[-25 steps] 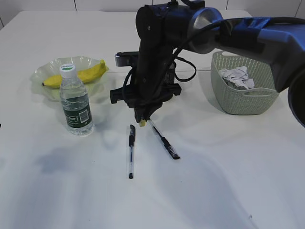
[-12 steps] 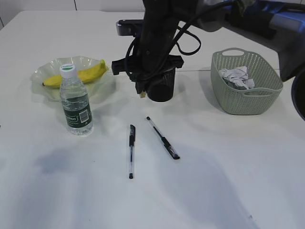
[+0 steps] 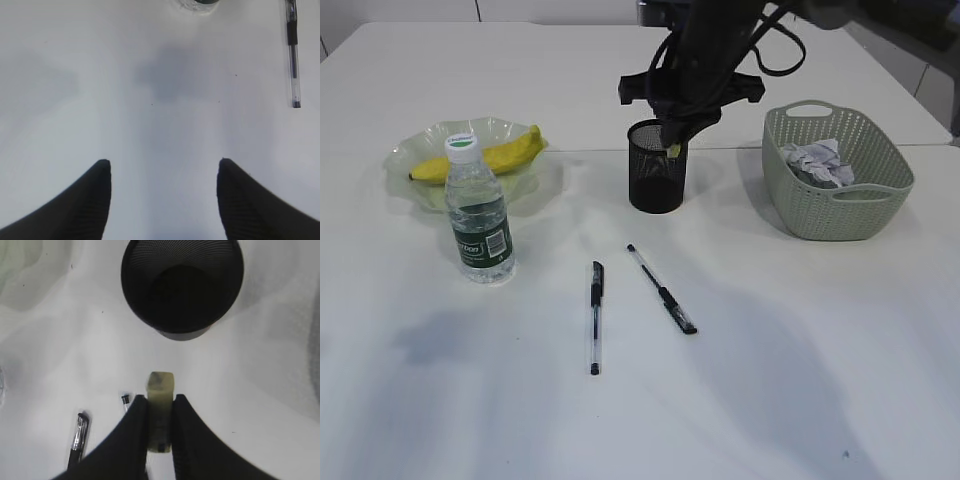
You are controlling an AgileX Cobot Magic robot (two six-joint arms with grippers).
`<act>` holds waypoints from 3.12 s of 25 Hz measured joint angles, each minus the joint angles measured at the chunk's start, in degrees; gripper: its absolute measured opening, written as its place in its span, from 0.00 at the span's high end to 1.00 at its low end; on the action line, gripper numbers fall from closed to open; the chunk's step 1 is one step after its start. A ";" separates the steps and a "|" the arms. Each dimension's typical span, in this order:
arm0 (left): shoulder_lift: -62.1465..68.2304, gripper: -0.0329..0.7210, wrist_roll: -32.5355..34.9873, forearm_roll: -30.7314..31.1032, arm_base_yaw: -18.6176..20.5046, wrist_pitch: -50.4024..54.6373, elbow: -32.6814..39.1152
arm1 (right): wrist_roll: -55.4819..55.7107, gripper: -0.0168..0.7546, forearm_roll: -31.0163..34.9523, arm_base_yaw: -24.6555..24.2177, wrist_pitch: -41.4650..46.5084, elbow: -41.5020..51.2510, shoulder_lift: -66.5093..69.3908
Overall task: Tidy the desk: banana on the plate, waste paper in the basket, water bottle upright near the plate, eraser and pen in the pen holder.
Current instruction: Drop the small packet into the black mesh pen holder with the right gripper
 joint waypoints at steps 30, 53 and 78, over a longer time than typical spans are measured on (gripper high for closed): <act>0.00 0.34 0.00 0.00 0.00 -0.21 0.00 | -2.37 0.84 -2.98 -1.82 -20.58 -1.06 3.90; 0.00 0.34 0.00 0.00 0.00 -0.11 0.00 | -2.37 0.66 -4.37 -1.82 -18.20 -1.41 4.26; 0.00 0.35 0.00 0.27 0.00 1.18 0.00 | -1.80 0.66 6.17 -1.49 0.73 -15.09 1.92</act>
